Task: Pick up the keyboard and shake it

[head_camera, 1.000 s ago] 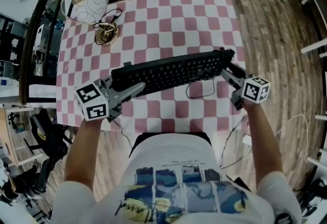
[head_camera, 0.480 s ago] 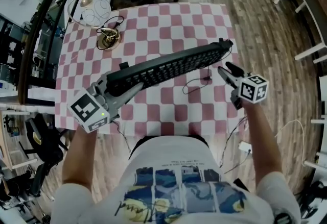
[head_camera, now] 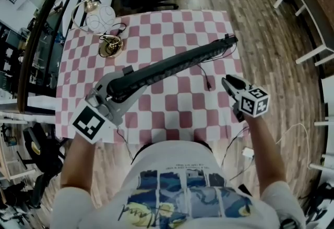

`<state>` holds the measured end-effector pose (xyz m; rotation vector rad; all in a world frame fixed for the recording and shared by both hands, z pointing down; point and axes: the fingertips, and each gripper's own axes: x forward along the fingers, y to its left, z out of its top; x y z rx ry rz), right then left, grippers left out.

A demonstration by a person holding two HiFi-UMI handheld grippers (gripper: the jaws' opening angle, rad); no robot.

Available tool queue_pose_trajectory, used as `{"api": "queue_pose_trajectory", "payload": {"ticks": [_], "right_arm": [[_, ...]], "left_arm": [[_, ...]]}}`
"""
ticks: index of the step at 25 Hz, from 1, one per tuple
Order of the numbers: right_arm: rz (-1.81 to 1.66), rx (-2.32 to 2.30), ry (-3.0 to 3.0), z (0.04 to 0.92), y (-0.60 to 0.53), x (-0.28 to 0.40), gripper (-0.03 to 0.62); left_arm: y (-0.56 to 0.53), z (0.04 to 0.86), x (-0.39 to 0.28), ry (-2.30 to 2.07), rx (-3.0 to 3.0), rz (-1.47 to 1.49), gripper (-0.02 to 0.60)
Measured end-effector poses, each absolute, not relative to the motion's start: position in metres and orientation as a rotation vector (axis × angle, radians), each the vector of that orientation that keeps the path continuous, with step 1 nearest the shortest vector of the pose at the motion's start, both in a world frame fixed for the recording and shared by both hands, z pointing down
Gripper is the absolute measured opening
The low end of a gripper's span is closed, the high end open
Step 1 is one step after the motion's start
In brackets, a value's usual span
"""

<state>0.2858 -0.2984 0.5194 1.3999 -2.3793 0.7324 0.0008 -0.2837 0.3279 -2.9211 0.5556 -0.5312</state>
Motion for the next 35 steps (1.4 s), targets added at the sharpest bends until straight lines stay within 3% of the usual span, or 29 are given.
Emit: {"api": "queue_pose_trajectory", "payload": {"ticks": [35], "right_arm": [[0.569,1.583,-2.357,0.453,-0.223,0.227,0.002]], "left_arm": [[-0.23,0.25,-0.03,0.207,-2.617,-0.283,0.095]]}}
